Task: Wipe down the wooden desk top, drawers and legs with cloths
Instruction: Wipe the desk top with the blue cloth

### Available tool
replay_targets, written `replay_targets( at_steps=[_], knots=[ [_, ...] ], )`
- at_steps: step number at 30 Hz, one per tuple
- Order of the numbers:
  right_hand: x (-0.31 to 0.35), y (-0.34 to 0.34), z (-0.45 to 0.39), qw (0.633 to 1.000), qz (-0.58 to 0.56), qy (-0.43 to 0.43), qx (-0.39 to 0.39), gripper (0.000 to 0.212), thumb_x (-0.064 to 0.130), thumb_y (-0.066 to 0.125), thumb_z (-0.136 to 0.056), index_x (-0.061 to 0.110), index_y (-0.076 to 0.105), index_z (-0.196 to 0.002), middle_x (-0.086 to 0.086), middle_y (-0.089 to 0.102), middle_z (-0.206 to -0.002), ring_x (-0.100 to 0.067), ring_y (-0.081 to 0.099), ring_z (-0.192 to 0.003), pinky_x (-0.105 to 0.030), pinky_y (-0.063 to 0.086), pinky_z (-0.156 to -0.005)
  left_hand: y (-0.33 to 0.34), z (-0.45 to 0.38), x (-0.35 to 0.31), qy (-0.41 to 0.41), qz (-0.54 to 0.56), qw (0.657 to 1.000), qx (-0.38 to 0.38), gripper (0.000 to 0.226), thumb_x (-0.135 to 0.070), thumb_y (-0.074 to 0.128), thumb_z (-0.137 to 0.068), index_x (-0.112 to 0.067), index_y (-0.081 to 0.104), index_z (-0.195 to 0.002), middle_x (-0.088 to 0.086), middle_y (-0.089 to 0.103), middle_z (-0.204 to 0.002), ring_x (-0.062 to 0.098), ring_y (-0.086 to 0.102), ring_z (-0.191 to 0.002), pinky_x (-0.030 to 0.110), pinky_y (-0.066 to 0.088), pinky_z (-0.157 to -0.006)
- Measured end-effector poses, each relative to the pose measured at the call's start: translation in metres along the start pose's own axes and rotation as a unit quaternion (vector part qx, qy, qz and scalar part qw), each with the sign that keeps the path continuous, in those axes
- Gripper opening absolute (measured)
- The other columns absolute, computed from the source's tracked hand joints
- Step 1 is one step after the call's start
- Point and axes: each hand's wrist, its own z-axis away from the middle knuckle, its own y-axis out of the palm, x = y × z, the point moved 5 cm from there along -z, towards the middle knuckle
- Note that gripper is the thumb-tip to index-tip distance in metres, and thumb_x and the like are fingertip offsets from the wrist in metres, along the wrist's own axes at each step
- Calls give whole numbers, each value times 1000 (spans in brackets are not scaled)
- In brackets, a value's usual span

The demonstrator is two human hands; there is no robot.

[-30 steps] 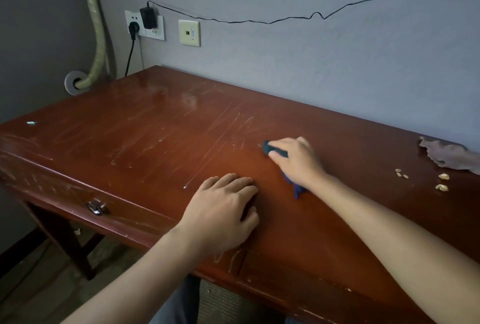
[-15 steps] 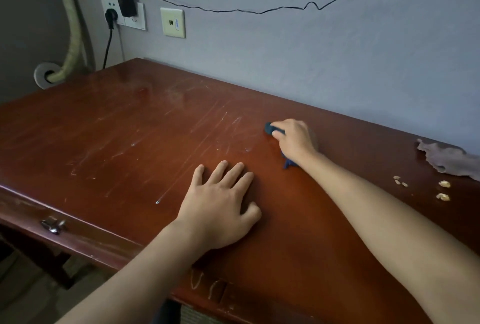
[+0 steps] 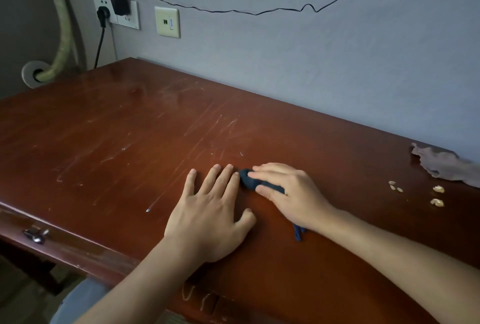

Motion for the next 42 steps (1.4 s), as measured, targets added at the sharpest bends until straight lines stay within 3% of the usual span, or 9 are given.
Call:
replay_targets(
  at_steps=[7,15,19,24,29,34,37,39,42],
  knots=[
    [-72,-8,-79,996,43,64,-48,27,20,71,-94,22,76,-121,5,71,-127,-17,64,-118,-29,46,-106,0,-3,-1,15,1,1000,4,73,-72,8,-97,-43,-14,-161,-9,-24,-169,14,-31,-153,55,-19,-123],
    [-172,-11,-202,973,101,203,-47,35,36,52,-105,27,65,-137,-6,67,-135,-32,60,-123,-38,49,-102,1,-8,1,15,1,1000,18,73,-73,8,-96,-45,-17,-159,-11,-27,-167,11,-33,-151,55,-18,-123],
    [-144,-7,-193,983,108,148,-28,37,34,52,-105,25,63,-139,-1,61,-143,-27,54,-132,-34,42,-107,0,-9,1,12,-5,1000,25,74,-73,8,-96,-45,-17,-159,-12,-27,-167,11,-33,-151,54,-17,-124],
    [-66,-1,-104,999,36,21,1,32,22,64,-100,24,71,-131,4,65,-137,-13,57,-130,-16,32,-109,0,-8,1,5,-11,1000,24,79,-75,7,-95,-38,-16,-161,-12,-26,-168,10,-31,-152,54,-16,-125],
    [-39,-9,-29,998,-26,-45,40,38,12,73,-94,19,69,-131,6,64,-137,-3,52,-133,-19,32,-117,1,-7,-1,-3,-23,1000,21,87,-75,1,-91,-28,-19,-162,-11,-28,-167,9,-33,-151,53,-15,-125],
    [-100,-15,-109,998,35,49,-21,30,20,68,-97,20,73,-127,2,68,-133,-17,61,-126,-22,39,-109,0,-7,-2,1,-20,999,31,87,-76,-5,-87,-31,-25,-159,-14,-36,-163,8,-39,-147,53,-17,-124],
    [-149,-17,-176,984,85,146,-47,31,29,58,-103,25,69,-131,-1,68,-133,-27,62,-123,-34,47,-103,0,-7,-2,-2,-16,999,30,86,-76,-2,-89,-33,-27,-158,-16,-37,-162,5,-43,-145,51,-19,-124],
    [-172,-13,-211,976,92,189,-51,31,32,51,-105,25,68,-131,-8,70,-127,-36,67,-108,-41,54,-94,-1,-7,-2,-4,-3,1000,29,84,-76,3,-91,-36,-26,-158,-18,-38,-161,3,-44,-143,51,-21,-123],
    [-177,-6,-240,976,90,191,-51,32,30,49,-106,21,68,-130,-12,70,-124,-38,68,-98,-41,56,-90,0,-9,-1,-7,22,1000,17,83,-77,7,-90,-39,-22,-158,-20,-33,-163,1,-42,-144,49,-23,-122]
  ],
)
